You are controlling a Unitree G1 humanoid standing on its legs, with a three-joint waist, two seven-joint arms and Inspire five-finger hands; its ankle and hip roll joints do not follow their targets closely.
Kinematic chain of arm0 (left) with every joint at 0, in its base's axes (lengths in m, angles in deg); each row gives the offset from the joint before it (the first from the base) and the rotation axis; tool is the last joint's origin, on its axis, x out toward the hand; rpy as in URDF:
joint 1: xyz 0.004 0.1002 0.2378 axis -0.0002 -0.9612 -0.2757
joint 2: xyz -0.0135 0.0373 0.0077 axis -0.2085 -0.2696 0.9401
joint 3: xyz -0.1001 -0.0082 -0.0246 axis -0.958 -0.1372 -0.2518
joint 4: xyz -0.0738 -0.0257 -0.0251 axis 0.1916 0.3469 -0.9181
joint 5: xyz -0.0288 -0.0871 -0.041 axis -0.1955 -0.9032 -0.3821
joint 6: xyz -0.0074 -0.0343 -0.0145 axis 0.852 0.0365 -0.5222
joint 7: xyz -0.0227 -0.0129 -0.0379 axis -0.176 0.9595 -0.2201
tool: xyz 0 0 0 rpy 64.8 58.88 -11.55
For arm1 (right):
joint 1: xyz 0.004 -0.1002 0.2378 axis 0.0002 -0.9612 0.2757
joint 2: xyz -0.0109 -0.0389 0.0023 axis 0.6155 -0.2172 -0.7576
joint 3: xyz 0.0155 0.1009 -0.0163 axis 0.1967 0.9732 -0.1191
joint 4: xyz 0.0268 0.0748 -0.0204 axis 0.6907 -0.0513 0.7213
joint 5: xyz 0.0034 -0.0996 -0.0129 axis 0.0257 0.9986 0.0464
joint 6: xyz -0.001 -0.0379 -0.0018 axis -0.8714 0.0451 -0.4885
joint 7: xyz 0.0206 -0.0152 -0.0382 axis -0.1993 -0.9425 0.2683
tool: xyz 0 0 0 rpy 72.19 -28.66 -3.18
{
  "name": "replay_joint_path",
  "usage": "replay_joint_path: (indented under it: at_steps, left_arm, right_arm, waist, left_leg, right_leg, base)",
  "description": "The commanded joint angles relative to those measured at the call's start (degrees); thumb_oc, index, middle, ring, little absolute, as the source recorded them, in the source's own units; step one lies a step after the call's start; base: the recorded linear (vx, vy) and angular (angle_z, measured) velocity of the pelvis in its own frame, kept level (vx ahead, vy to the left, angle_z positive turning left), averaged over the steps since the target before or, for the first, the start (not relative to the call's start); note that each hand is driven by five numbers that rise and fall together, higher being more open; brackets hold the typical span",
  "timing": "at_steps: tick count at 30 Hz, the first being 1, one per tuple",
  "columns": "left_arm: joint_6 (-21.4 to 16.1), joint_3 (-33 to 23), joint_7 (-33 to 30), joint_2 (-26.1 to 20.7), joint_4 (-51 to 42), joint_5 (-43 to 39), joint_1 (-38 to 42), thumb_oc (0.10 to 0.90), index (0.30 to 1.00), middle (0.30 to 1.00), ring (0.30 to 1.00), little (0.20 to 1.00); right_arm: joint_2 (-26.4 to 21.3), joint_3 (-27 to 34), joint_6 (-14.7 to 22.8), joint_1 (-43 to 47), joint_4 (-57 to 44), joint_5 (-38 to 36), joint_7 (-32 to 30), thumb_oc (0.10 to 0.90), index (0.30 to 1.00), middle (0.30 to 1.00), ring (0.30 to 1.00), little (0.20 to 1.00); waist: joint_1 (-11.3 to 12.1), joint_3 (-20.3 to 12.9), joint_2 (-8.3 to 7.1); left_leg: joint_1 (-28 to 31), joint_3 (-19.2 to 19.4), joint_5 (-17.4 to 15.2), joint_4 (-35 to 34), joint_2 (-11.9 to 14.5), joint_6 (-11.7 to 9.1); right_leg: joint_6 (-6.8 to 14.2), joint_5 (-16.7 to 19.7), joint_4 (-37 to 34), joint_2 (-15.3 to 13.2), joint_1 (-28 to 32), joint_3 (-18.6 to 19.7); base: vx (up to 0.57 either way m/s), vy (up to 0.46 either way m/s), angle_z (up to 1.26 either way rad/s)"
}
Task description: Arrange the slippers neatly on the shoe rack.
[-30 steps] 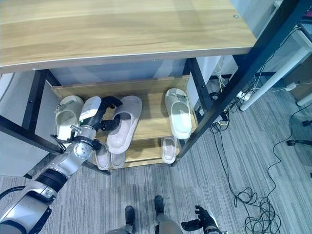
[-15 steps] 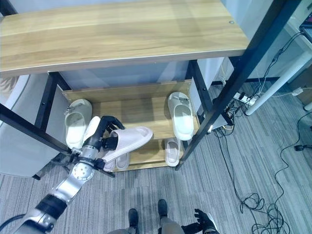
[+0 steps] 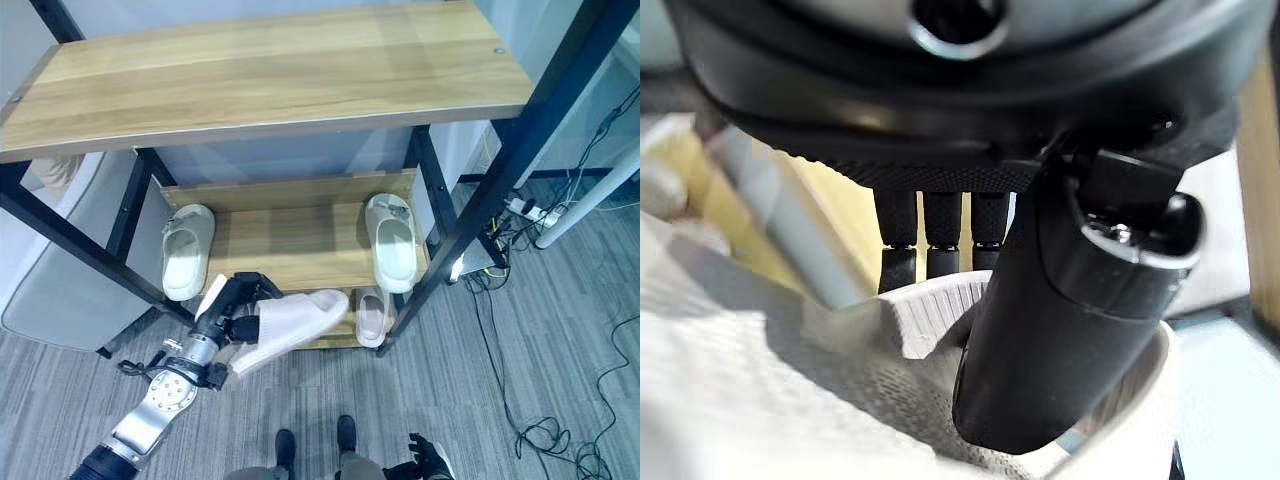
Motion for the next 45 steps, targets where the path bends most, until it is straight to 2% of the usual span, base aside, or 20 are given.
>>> replay_joint_path:
  at_steps: [1, 10, 14, 15, 16, 17, 18, 21, 22, 23, 24, 26, 27, 28, 33, 34, 35, 41, 42, 45]
  left_arm:
    - [-6.19, 0.41, -0.63, 3.24, -1.67, -0.11, 10.15, 0.400, 0.300, 0.300, 0.300, 0.300]
    - [-5.11, 0.82, -6.97, 2.98, 1.10, 3.99, 18.29, 0.400, 0.300, 0.300, 0.300, 0.300]
    - [-4.35, -1.62, -12.45, 0.35, 0.91, 7.96, 25.04, 0.400, 0.300, 0.300, 0.300, 0.300]
    - [-4.33, -1.64, -12.45, 0.34, 0.90, 7.97, 25.06, 0.400, 0.300, 0.300, 0.300, 0.300]
    - [-4.01, -4.07, -15.17, -1.48, -0.49, 8.93, 26.79, 0.400, 0.300, 0.300, 0.300, 0.300]
    - [-3.98, -4.16, -15.22, -1.54, -0.55, 8.95, 26.87, 0.400, 0.300, 0.300, 0.300, 0.300]
    - [-3.50, -6.15, -17.68, -3.08, -1.38, 9.71, 28.85, 0.400, 0.300, 0.300, 0.300, 0.300]
    - [-2.83, -7.49, -20.37, -4.91, -1.04, 10.77, 31.49, 0.400, 0.300, 0.300, 0.300, 0.300]
    - [-2.12, -8.59, -22.65, -6.60, -0.93, 11.35, 34.11, 0.400, 0.300, 0.300, 0.300, 0.300]
    - [-2.11, -8.59, -22.68, -6.64, -0.88, 11.33, 34.22, 0.400, 0.300, 0.300, 0.300, 0.300]
    - [-1.23, -9.43, -24.93, -8.76, -0.45, 11.40, 37.20, 0.400, 0.300, 0.300, 0.300, 0.300]
    - [-0.91, -9.56, -26.11, -10.33, -0.02, 11.40, 38.75, 0.400, 0.300, 0.300, 0.300, 0.300]
    - [-0.34, -10.12, -28.05, -12.92, 0.18, 10.79, 41.81, 0.400, 0.300, 0.300, 0.300, 0.300]
    - [-0.35, -10.04, -28.11, -12.99, 0.28, 10.73, 42.03, 0.400, 0.300, 0.300, 0.300, 0.300]
    - [1.72, -6.75, -32.37, -19.48, 5.73, 9.56, 54.46, 0.400, 0.300, 0.300, 0.300, 0.300]
    - [1.67, -6.54, -32.42, -19.49, 5.96, 9.50, 54.82, 0.400, 0.300, 0.300, 0.300, 0.300]
    - [2.43, -5.64, -33.50, -21.29, 7.59, 9.23, 57.39, 0.400, 0.300, 0.300, 0.300, 0.300]
    - [2.57, -2.32, -34.35, -22.58, 13.41, 6.01, 62.20, 0.400, 0.300, 0.300, 0.300, 0.300]
    - [3.17, -0.29, -33.89, -23.78, 16.79, 4.57, 64.43, 0.400, 0.300, 0.300, 0.300, 0.300]
    - [3.24, 2.16, -33.13, -23.83, 19.70, 3.42, 67.41, 0.400, 0.300, 0.300, 0.300, 0.300]
  right_arm:
    - [-1.30, -2.07, 1.02, 3.42, -1.04, -0.03, -1.45, 0.800, 0.900, 0.900, 0.900, 0.900]
    - [-3.18, 0.08, 3.68, 8.28, -10.12, -5.43, -7.08, 0.800, 0.900, 0.900, 0.900, 0.900]
    - [-4.50, 2.42, 6.41, 12.07, -16.19, -7.64, -10.89, 0.800, 0.900, 0.900, 0.900, 0.900]
    - [-4.50, 2.42, 6.38, 12.10, -16.22, -7.63, -10.90, 0.800, 0.900, 0.900, 0.900, 0.900]
    - [-4.83, 3.12, 7.40, 13.02, -19.49, -8.14, -12.26, 0.800, 0.900, 0.900, 0.900, 0.900]
    - [-4.83, 3.09, 7.38, 13.14, -19.58, -8.12, -12.29, 0.800, 0.900, 0.900, 0.900, 0.900]
    - [-5.23, 3.79, 8.18, 13.71, -22.89, -8.35, -13.38, 0.800, 0.900, 0.900, 0.900, 0.900]
    - [-5.76, 3.94, 9.21, 14.50, -25.36, -8.77, -13.81, 0.800, 0.900, 0.900, 0.900, 0.900]
    - [-6.25, 3.91, 9.97, 15.39, -27.74, -9.06, -14.06, 0.800, 0.900, 0.900, 0.900, 0.900]
    - [-6.25, 3.93, 9.93, 15.47, -27.78, -9.06, -14.07, 0.800, 0.900, 0.900, 0.900, 0.900]
    - [-6.89, 3.91, 10.76, 16.22, -30.75, -9.64, -14.22, 0.800, 0.900, 0.900, 0.900, 0.900]
    - [-7.42, 4.04, 11.09, 16.49, -32.42, -9.95, -14.37, 0.800, 0.900, 0.900, 0.900, 0.900]
    - [-8.37, 4.18, 11.68, 16.66, -35.51, -9.82, -14.53, 0.800, 0.900, 0.900, 0.900, 0.900]
    - [-8.32, 4.23, 11.64, 16.74, -35.58, -9.80, -14.55, 0.800, 0.900, 0.900, 0.900, 0.900]
    - [-11.62, 4.48, 12.99, 16.92, -44.70, -9.54, -13.88, 0.800, 0.900, 0.900, 0.900, 0.900]
    - [-11.60, 4.64, 12.88, 16.90, -44.87, -9.57, -13.84, 0.800, 0.900, 0.900, 0.900, 0.900]
    - [-12.61, 4.75, 13.20, 16.69, -47.48, -10.24, -13.42, 0.800, 0.900, 0.900, 0.900, 0.900]
    - [-14.07, 4.66, 12.98, 14.22, -52.72, -10.47, -12.93, 0.800, 0.900, 0.900, 0.900, 0.900]
    - [-15.31, 4.18, 12.89, 12.32, -55.50, -10.32, -12.18, 0.800, 0.900, 0.900, 0.900, 0.900]
    - [-16.47, 3.94, 12.53, 10.92, -57.29, -9.81, -11.50, 0.800, 0.900, 0.900, 0.900, 0.900]
  waist:
    - [-0.72, 2.88, -1.82]
    - [-1.58, 6.49, -1.78]
    - [-2.70, 7.39, -0.79]
    - [-2.71, 7.05, -0.73]
    - [-2.86, 7.36, -0.39]
    - [-2.92, 7.34, -0.40]
    - [-3.10, 7.73, -0.34]
    - [-3.33, 7.97, -0.30]
    - [-3.41, 8.40, -0.22]
    - [-3.40, 8.24, -0.18]
    - [-3.42, 9.12, -0.31]
    - [-3.55, 9.54, -0.38]
    - [-3.57, 10.35, -0.58]
    - [-3.54, 10.33, -0.59]
    - [-4.84, 13.49, -1.46]
    - [-4.76, 13.72, -1.60]
    - [-4.96, 15.93, -2.32]
    - [-5.43, 16.52, -2.52]
    - [-5.98, 16.52, -2.11]
    - [-6.53, 16.52, -1.64]
  left_leg:
    - [-5.67, -1.36, -2.41, 5.99, 2.28, -3.86]
    - [-27.86, -0.66, -6.26, 24.95, 3.38, -2.17]
    - [-44.75, -1.06, -11.13, 40.69, 4.30, -1.08]
    - [-45.41, -1.12, -11.31, 41.14, 4.31, -1.07]
    - [-50.07, -1.97, -15.81, 47.55, 4.28, -0.68]
    - [-51.35, -1.54, -13.93, 47.45, 4.50, -0.32]
    - [-56.02, -2.54, -18.54, 54.15, 4.55, -0.12]
    - [-62.01, -3.50, -21.45, 61.03, 4.87, 0.80]
    - [-66.40, -4.58, -24.19, 67.00, 5.18, 1.55]
    - [-66.97, -4.64, -24.50, 67.58, 5.21, 1.56]
    - [-70.42, -5.15, -27.04, 73.06, 5.32, 1.91]
    - [-72.95, -5.30, -28.54, 77.29, 5.39, 2.06]
    - [-76.40, -5.57, -30.97, 83.29, 5.64, 2.12]
    - [-76.86, -5.63, -31.29, 83.89, 5.64, 2.10]
    - [-85.68, -6.26, -37.52, 102.92, 5.02, 2.40]
    - [-85.69, -6.20, -37.81, 103.31, 5.04, 2.38]
    - [-85.71, -6.25, -39.44, 107.49, 5.12, 2.34]
    - [-85.71, -7.33, -42.67, 114.71, 5.18, 2.54]
    - [-85.71, -7.30, -44.21, 118.54, 5.24, 3.15]
    - [-85.71, -7.38, -45.23, 121.24, 5.02, 3.28]
  right_leg:
    - [3.54, -7.45, 8.50, -1.66, -3.52, -0.41]
    - [2.71, -11.30, 26.99, -2.56, -25.57, 0.32]
    - [2.33, -15.23, 41.17, -3.74, -41.63, 1.65]
    - [2.33, -15.40, 41.57, -3.75, -42.25, 1.63]
    - [2.11, -19.23, 47.94, -3.83, -47.25, 3.02]
    - [1.78, -17.48, 47.60, -3.84, -48.41, 2.81]
    - [2.08, -21.45, 54.05, -3.69, -53.24, 3.75]
    - [1.74, -23.83, 60.40, -3.25, -58.71, 4.20]
    - [1.28, -26.31, 66.13, -3.15, -62.98, 4.66]
    - [1.28, -26.60, 66.67, -3.13, -63.52, 4.66]
    - [1.09, -28.75, 72.45, -3.20, -67.13, 4.85]
    - [1.13, -29.82, 76.62, -3.08, -69.71, 4.96]
    - [0.88, -32.29, 82.64, -2.98, -73.11, 5.08]
    - [0.89, -32.62, 83.22, -2.98, -73.55, 5.09]
    - [0.62, -38.16, 102.54, -2.89, -82.28, 5.43]
    - [0.63, -38.43, 103.01, -2.88, -82.37, 5.54]
    - [0.34, -39.69, 107.97, -2.47, -82.83, 6.67]
    - [0.63, -42.89, 115.89, -1.76, -82.93, 8.51]
    - [0.61, -43.98, 119.94, -0.86, -82.93, 10.44]
    - [0.59, -45.42, 122.88, -0.50, -82.93, 11.93]
  base:
    - [-0.20, -0.057, -0.01]
    - [-0.16, -0.005, -0.07]
    - [-0.16, 0.040, -0.06]
    - [0.00, 0.052, -0.06]
    - [-0.05, 0.041, -0.07]
    - [0.03, 0.078, -0.05]
    - [0.00, 0.032, -0.06]
    - [0.05, 0.034, -0.12]
    - [0.05, 0.042, -0.04]
    - [0.11, 0.049, 0.03]
    - [0.08, 0.022, 0.02]
    - [0.12, 0.023, -0.05]
    - [0.15, 0.015, -0.09]
    - [0.17, 0.001, -0.10]
    - [0.16, -0.013, -0.01]
    - [0.22, -0.020, 0.01]
    - [0.12, -0.007, -0.06]
    - [0.12, 0.029, -0.04]
    - [0.10, 0.044, -0.11]
    - [0.08, 0.032, -0.09]
